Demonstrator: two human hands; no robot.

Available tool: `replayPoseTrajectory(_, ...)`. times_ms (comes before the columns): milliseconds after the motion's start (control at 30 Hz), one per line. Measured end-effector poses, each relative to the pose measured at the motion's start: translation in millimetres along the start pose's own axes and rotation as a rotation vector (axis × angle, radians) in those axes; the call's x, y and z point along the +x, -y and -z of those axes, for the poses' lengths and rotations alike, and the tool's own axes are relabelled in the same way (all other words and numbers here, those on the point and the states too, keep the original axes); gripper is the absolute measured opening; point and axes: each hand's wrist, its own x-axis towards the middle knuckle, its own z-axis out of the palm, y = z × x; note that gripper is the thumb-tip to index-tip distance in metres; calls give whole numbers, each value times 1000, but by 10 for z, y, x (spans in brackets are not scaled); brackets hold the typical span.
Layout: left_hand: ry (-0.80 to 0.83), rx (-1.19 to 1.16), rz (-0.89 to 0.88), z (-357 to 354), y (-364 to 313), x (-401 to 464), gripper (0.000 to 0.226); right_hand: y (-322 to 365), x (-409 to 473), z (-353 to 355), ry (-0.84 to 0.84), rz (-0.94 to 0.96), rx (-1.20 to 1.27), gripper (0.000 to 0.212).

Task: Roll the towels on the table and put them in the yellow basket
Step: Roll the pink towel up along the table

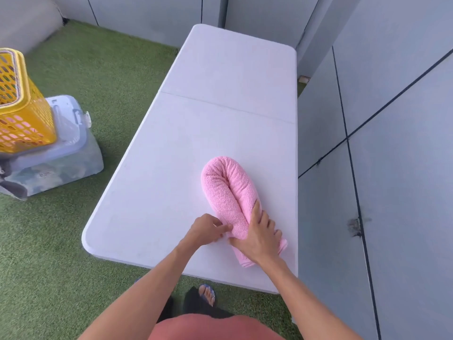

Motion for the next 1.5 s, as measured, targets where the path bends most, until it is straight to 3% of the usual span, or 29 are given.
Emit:
replayPoseTrajectory(133,-132,86,-27,300,191,-10,45,426,156,-58,-150,3,13,115)
replayPoseTrajectory(433,-656,216,-85,2125,1606,-409,39,2513,307,-308,-117,154,35,107)
replayPoseTrajectory(700,-810,253,29,4106,2957,-1017,40,4933,221,-533,32,319,164,106)
replayPoseTrajectory(933,-929,263,87,5262,3613,-1070,38,6352,419,-570,124,394,214,104)
replayPoseTrajectory(1233,-1052,305,50,7019,4011,-385,30,8154,1609,-507,141,398,306,101)
replayPoseTrajectory(1500,-1067,382,117,8706,4401,593,45,9605,2959,-561,192,371,236,104)
